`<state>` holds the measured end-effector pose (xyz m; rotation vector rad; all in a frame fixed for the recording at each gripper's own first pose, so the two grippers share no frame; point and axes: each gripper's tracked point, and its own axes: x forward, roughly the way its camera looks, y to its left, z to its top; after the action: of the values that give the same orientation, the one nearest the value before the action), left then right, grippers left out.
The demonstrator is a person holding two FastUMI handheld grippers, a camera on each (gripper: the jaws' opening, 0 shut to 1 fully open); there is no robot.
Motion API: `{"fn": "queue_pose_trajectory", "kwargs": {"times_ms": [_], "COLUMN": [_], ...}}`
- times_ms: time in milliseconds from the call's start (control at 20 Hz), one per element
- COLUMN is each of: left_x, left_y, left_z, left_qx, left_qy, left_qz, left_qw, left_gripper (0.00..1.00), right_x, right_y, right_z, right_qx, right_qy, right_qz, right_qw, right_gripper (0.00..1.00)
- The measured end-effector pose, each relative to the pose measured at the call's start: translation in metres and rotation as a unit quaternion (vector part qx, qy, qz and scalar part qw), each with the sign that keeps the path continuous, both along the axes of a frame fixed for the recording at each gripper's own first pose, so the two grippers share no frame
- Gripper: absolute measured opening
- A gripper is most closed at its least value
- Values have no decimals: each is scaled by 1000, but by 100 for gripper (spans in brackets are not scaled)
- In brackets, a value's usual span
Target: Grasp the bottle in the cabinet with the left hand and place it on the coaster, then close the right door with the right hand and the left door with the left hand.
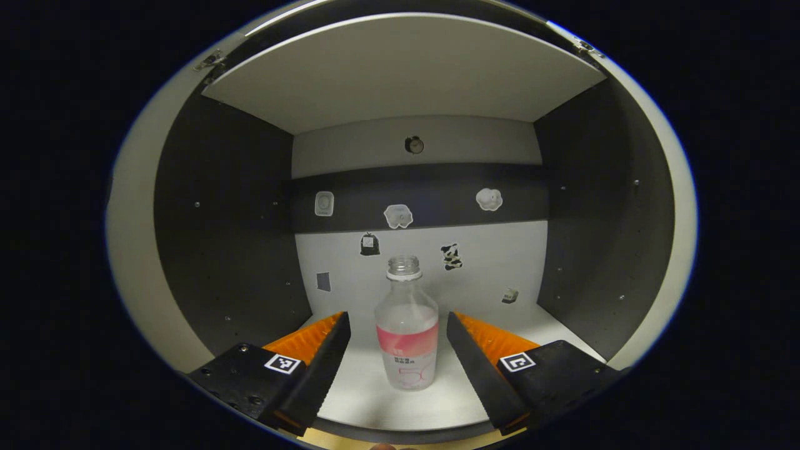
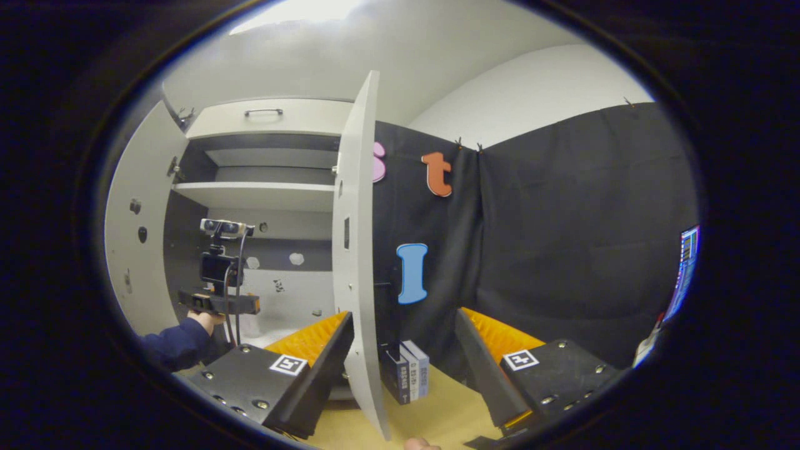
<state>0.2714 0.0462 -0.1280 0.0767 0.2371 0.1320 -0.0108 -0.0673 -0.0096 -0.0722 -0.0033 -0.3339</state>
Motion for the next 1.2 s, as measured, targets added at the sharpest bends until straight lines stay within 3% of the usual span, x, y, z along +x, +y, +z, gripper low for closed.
{"fn": "queue_pose_trajectory", "kwargs": {"times_ms": [150,200,250,350,500,750,950,1200], "left_x": [20,25,25,25,18,-20,-64,-115], "left_y": [2,2,0,0,-6,-14,-34,-41], "left_z": [-10,-15,-16,-14,-14,-1,9,29], "left_qx": [-4,-8,-14,-18,-34,-47,-83,-81], "left_qy": [12,17,19,20,23,23,23,6], "left_qz": [-1,-1,-2,-3,-17,-51,-107,-149], "left_qw": [1000,1000,1000,1000,999,997,990,985], "left_gripper": [100,100,96,81,81,80,80,80], "right_x": [-3,-2,-1,-1,-1,-5,-13,-23], "right_y": [-1,0,0,2,7,14,15,14], "right_z": [-10,-10,-10,-8,-9,-8,-6,-7], "right_qx": [-1,-3,-6,-10,-8,1,11,28], "right_qy": [16,19,19,19,17,15,11,13], "right_qz": [-14,-17,-18,-19,-11,10,30,53], "right_qw": [1000,1000,1000,1000,1000,1000,999,998], "right_gripper": [98,93,98,98,98,100,98,98]}}
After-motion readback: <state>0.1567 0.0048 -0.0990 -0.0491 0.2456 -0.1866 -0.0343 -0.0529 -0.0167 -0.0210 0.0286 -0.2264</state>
